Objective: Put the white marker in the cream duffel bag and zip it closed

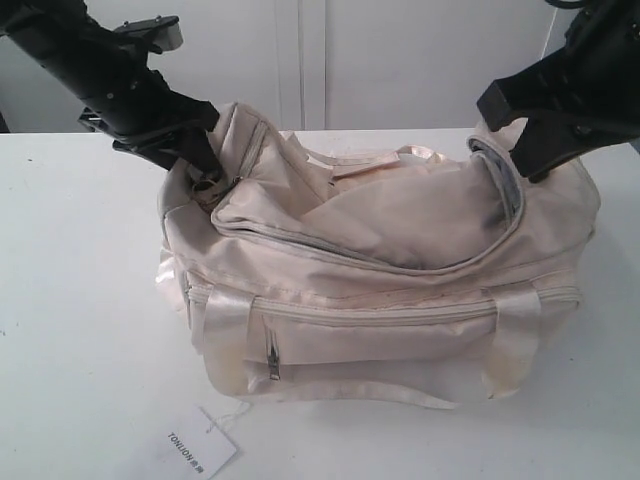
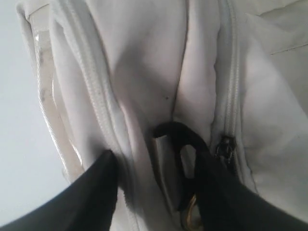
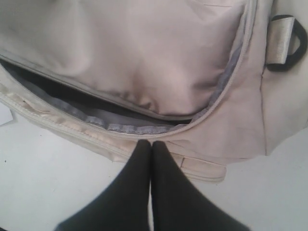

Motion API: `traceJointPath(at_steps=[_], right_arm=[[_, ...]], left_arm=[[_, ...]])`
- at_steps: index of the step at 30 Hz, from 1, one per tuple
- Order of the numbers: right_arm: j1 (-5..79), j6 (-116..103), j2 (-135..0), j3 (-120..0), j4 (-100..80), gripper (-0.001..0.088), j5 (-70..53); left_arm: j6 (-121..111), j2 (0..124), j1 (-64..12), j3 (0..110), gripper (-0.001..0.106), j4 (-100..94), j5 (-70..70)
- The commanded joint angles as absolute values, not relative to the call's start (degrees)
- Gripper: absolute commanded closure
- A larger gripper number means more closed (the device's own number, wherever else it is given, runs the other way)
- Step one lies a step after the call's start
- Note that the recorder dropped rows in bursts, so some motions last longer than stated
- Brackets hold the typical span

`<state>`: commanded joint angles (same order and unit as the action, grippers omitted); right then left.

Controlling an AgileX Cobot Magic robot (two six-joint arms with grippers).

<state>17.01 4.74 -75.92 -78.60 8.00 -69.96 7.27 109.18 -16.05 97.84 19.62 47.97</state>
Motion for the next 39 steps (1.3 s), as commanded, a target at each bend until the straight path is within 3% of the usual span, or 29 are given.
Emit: traceJointPath(at_steps=[4,6,18,25,29,35,39], right_arm=[[17.01,4.74,-75.92,-78.60,8.00,0.0868,-69.96],[17.01,4.74,-75.92,-78.60,8.00,0.0868,-69.96],[17.13,5.31,-75.92,-78.60,8.96,0.0868,-68.95],[17.26,15.31,-76.66,-78.60,23.23,0.0868,-65.08],[20.39,18.27,-79.77,-78.60,30.54,0.0868,-56.01],[32.42,18.15,-90.96,-78.60,32.70,0.0868,-35.31],[34.26,17.72,-97.16,-78.60,33.76,0.0868,-28.56]], left_arm=[[7.27,109.29,-16.05,97.74,0.096,19.72,47.97],[7.27,109.29,-16.05,97.74,0.105,19.72,47.62],[11.12,107.10,-16.05,98.10,0.105,33.11,46.89],[13.13,107.10,-12.90,98.10,0.105,43.07,47.86],[16.92,107.10,-9.31,98.10,0.105,50.45,51.46],[18.17,107.10,-9.22,98.10,0.105,50.15,52.45],[18.17,107.10,-9.22,98.10,0.105,50.15,52.68]])
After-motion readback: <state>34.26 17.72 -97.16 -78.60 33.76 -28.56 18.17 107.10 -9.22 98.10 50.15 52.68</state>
